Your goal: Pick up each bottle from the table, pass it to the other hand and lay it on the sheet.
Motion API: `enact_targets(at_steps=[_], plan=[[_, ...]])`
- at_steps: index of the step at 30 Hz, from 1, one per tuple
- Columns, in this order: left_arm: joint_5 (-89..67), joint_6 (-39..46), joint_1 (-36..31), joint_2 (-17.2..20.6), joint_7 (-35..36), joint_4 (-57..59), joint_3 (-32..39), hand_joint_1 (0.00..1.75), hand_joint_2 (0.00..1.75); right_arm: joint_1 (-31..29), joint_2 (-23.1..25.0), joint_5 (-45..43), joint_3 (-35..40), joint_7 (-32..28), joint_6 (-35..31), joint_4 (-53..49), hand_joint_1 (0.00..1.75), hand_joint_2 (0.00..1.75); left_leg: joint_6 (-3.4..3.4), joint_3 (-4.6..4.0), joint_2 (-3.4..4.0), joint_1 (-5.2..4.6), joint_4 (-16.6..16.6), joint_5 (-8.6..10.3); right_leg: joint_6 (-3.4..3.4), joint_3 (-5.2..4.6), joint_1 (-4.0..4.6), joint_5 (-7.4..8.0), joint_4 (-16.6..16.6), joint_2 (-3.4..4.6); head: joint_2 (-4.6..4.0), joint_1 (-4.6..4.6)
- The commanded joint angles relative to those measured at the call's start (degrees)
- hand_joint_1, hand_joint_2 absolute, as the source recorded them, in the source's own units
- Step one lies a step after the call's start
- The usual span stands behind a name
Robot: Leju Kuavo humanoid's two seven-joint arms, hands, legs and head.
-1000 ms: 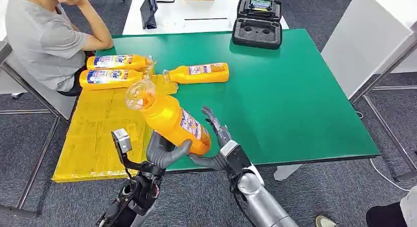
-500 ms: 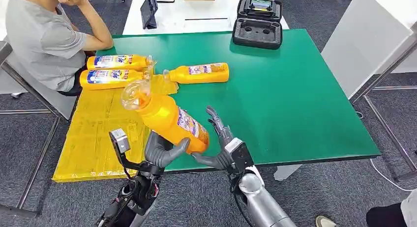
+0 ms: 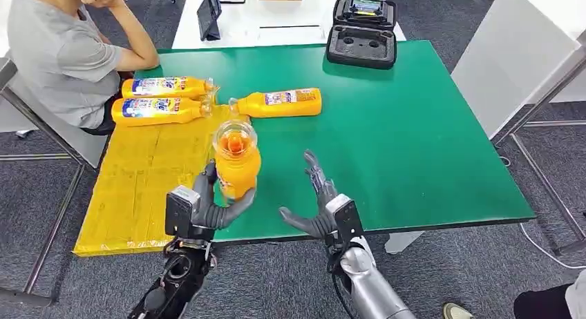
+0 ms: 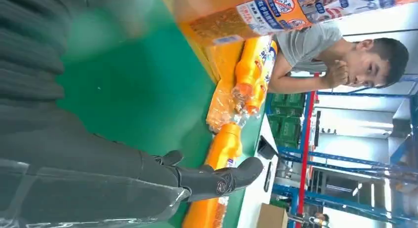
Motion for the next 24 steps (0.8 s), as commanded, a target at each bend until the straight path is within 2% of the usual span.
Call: enact_targets(at_steps=[1, 5, 9, 17, 24], plan=[[-5.33, 2.98, -0.60, 3.61, -0.12, -0.49, 1.67, 1.75, 1.75, 0.67, -0.18, 0.13, -1.73, 0.28, 0.38, -0.08, 0.00, 1.75, -0.02, 0.26, 0.06, -0.03, -0.06, -0.07, -0.01, 0.24, -0.02, -0.07, -0.04, -0.02, 0.00, 0.00], [-13.00, 6.97, -1.31, 4.80, 0.30, -0.49, 1.60, 1.75, 1.75, 1.79, -0.34, 0.38, -2.27, 0.28, 0.86, -1.41, 0.00, 1.75, -0.02, 0.24, 0.06, -0.01, -0.06, -0.06, -0.01, 0.22, 0.00, -0.05, -0.06, -0.01, 0.00, 0.00], [-23.99, 7.50, -3.78, 6.40, 4.94, 0.12, 1.40, 1.75, 1.75, 2.03, -0.04, 0.76, -3.16, 0.28, 1.52, -1.81, 0.00, 1.75, -0.03, 0.13, -0.01, -0.02, -0.04, -0.03, -0.02, 0.13, -0.01, -0.04, -0.02, -0.06, 0.00, 0.02], [-25.30, 6.96, -4.21, 6.42, 5.62, 0.15, 1.68, 1.75, 1.75, 1.79, 0.07, 0.80, -3.36, 0.28, 1.68, -1.56, 0.00, 1.75, -0.04, 0.31, 0.05, 0.01, -0.05, -0.09, -0.02, 0.29, 0.02, -0.09, -0.04, -0.06, 0.00, 0.00], [-25.30, 6.96, -4.21, 6.42, 5.62, 0.15, 1.68, 1.75, 1.75, 1.79, 0.07, 0.80, -3.36, 0.28, 1.68, -1.56, 0.00, 1.75, -0.02, 0.12, 0.02, 0.00, -0.02, -0.02, -0.01, 0.11, 0.00, -0.03, -0.02, -0.04, 0.00, 0.00]])
